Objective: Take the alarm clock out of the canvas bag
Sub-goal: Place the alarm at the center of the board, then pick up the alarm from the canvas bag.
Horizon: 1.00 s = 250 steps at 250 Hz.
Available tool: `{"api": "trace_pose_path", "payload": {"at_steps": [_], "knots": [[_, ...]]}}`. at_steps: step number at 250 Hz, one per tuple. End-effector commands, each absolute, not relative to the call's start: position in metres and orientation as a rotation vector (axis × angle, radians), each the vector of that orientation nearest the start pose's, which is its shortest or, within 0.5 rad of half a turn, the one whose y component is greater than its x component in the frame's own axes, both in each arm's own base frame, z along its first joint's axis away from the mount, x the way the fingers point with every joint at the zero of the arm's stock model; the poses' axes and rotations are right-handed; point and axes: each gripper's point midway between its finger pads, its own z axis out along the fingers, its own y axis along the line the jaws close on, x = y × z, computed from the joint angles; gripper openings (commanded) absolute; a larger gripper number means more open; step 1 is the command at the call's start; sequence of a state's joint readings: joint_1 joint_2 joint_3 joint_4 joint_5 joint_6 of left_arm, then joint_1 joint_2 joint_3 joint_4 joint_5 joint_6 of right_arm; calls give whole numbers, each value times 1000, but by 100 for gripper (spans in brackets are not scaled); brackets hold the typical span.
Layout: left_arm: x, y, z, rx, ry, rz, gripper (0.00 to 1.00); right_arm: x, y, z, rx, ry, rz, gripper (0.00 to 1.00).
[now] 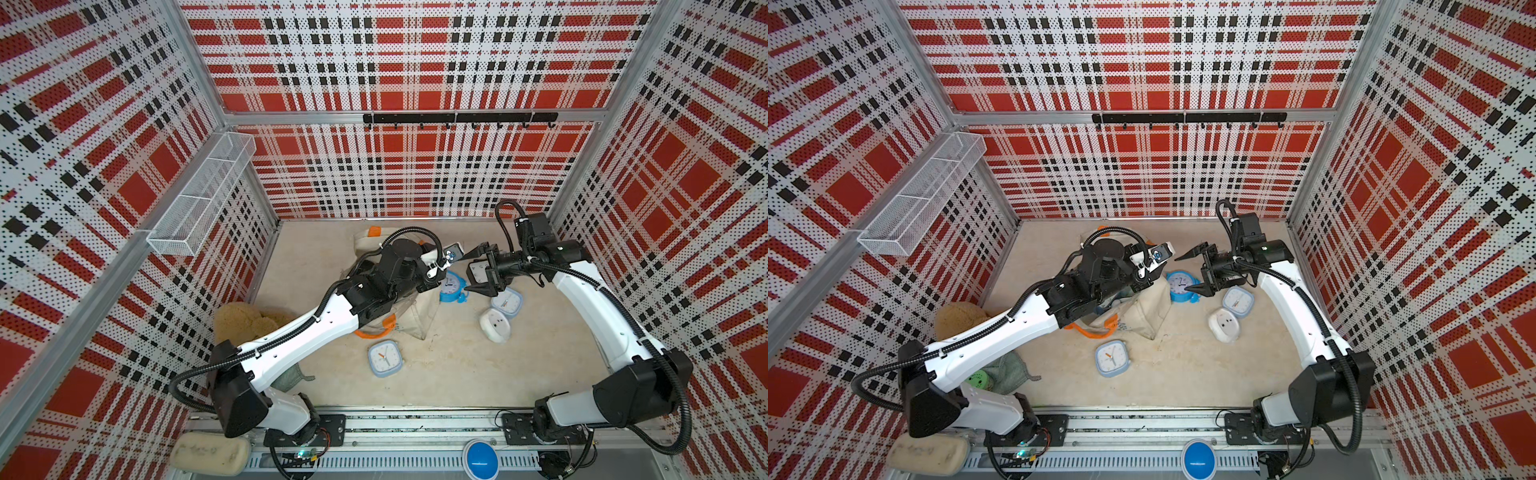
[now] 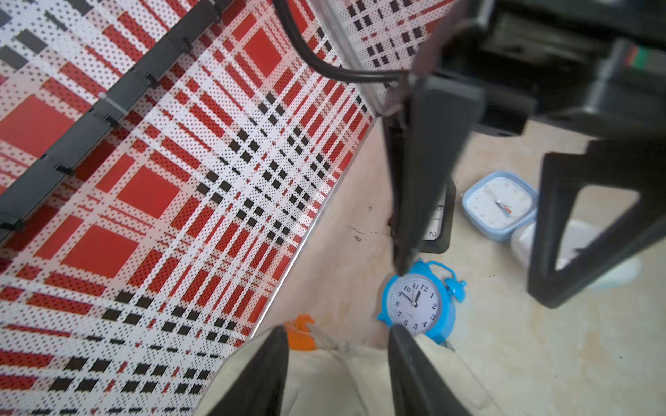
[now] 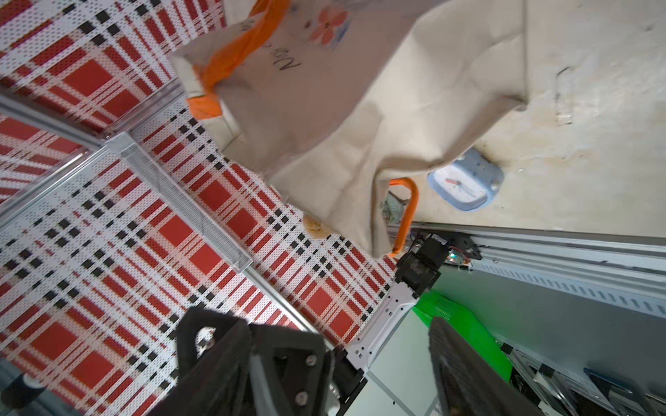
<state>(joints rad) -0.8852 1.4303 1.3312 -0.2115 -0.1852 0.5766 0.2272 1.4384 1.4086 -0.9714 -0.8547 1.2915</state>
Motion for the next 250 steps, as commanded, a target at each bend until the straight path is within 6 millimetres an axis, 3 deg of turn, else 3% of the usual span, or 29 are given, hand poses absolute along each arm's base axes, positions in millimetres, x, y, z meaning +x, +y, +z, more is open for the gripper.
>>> {"api": "trace_pose_path", "payload": {"at_steps": [1,45,76,112,145,185,224,237,250], "knots": [[322,-320,351,974,1541,-49,56,302,179,252,986,2712,1348,79],[307,-290,360,835,1600,-95,69,300,147,224,811,2798,996,79],[295,-270,365,747,1616,-147,82,302,113,220,706,2801,669,80],[284,-254,371,671,1621,-205,100,299,82,214,705,2805,393,81],[278,-242,375,599,1629,-260,99,297,55,204,714,2810,166,84],[275,-227,368,529,1666,-299,99,300,13,206,657,2751,-161,88],[277,-206,358,395,1751,-348,100,305,11,210,507,2749,-185,88],[279,-198,354,330,1788,-371,99,313,21,217,415,2730,-109,85],[280,-190,348,279,1827,-401,100,322,47,234,282,2688,56,83]]}}
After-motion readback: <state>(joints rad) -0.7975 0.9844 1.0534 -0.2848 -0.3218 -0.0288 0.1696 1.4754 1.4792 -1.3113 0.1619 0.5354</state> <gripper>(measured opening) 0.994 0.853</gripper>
